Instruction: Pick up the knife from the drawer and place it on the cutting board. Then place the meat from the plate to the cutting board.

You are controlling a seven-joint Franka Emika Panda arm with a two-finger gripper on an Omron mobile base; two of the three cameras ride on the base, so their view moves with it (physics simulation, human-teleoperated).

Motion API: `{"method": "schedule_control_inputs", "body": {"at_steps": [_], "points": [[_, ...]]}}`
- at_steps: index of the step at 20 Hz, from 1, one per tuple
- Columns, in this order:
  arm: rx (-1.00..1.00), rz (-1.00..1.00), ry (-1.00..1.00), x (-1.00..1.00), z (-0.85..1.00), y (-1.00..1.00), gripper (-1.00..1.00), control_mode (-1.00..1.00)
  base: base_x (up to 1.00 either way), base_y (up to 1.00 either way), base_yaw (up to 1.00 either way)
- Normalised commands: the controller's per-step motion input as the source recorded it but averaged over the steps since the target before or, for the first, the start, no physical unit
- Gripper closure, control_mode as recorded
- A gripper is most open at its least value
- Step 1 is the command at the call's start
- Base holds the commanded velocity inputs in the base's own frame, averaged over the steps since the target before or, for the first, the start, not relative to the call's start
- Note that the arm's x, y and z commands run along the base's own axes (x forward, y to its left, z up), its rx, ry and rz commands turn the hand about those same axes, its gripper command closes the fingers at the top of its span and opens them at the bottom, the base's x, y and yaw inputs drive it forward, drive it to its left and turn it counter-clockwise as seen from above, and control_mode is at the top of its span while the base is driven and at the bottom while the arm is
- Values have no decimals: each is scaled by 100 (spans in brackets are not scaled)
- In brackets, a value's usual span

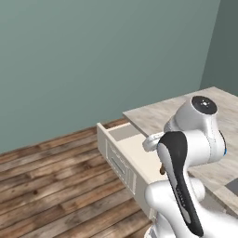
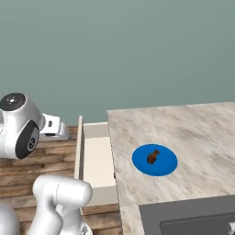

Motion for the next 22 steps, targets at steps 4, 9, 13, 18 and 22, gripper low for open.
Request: {"method": "schedule_control_inputs", "body": {"at_steps": [4,9,13,18,22], "points": [[17,2,16,40,-71,1,-100,-100,0,0,0],[6,1,14,44,-67,8,-100,-100,0,0,0],[-2,0,8,39,-55,29,-100,-100,0,0,0],[-5,0,6,42,-51,35,-100,-100,0,0,0],[-3,0,6,42,-40,25,-100,-100,0,0,0]]}}
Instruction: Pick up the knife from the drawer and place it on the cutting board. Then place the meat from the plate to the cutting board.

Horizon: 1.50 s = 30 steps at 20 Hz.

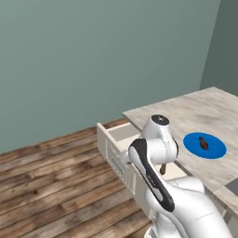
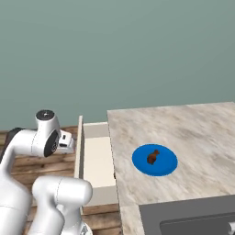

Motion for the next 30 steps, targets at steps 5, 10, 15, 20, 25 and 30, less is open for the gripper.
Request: {"method": "schedule_control_inputs", "body": {"at_steps": [5,10,15,20,25,30], "points": [[-4,0,3,34,-27,12,-100,-100,0,0,0],[-1,-3,1,16,-5,1,-100,-100,0,0,0],[0,-2,0,13,-2,-5,-100,-100,0,0,0],[0,0,0,20,-18,-15,-100,-100,0,0,0],[0,0,0,26,-28,-12,-100,-100,0,0,0],[0,0,0,25,-26,-10,-100,-100,0,0,0]]}}
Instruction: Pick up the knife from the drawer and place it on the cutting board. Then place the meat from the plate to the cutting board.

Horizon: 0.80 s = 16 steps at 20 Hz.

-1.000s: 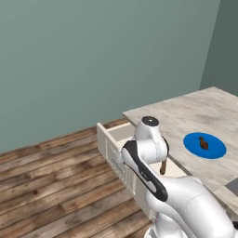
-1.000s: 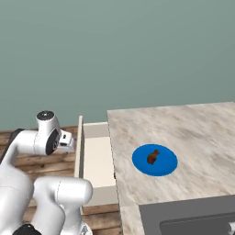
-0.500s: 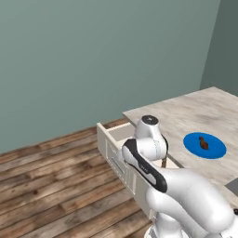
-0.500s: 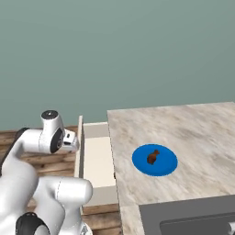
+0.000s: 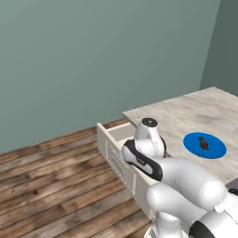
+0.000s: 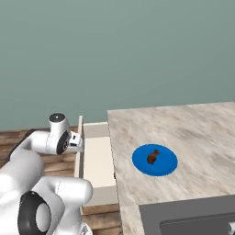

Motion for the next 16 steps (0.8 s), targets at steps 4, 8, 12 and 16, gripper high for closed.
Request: {"method": "schedule_control_inputs", "body": {"at_steps": [4,8,12,16], "points": [[0,0,0,18,-20,-13,-100,-100,0,0,0],[0,0,0,18,-22,-8,-100,-100,0,0,0],[0,0,0,24,-27,-1,-100,-100,0,0,0],[0,0,0,27,-28,0,-100,-100,0,0,0]]}}
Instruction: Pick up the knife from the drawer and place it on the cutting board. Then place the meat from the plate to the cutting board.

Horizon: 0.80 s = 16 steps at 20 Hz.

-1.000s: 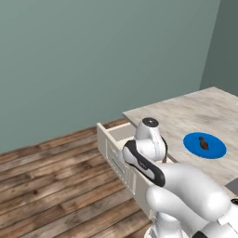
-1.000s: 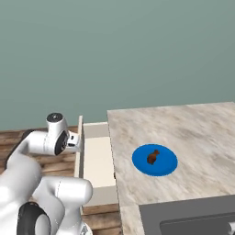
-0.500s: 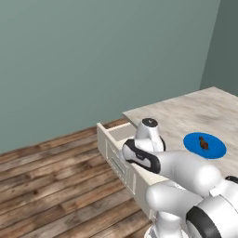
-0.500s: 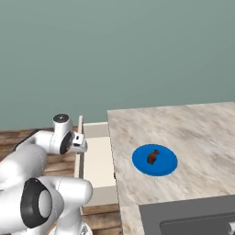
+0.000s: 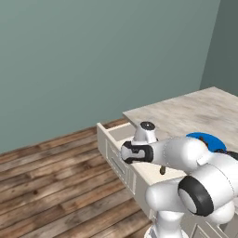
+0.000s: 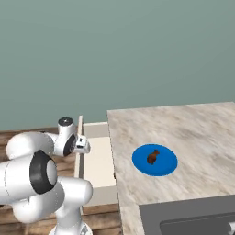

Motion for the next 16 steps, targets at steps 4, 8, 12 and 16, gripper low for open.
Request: {"method": "schedule_control_inputs", "body": {"at_steps": [4,8,12,16], "points": [[0,0,0,27,-26,0,-100,-100,0,0,0],[0,0,1,22,-23,0,-100,-100,0,0,0],[0,0,1,21,-24,0,-100,-100,0,0,0],[0,0,2,21,-26,0,-100,-100,0,0,0]]}}
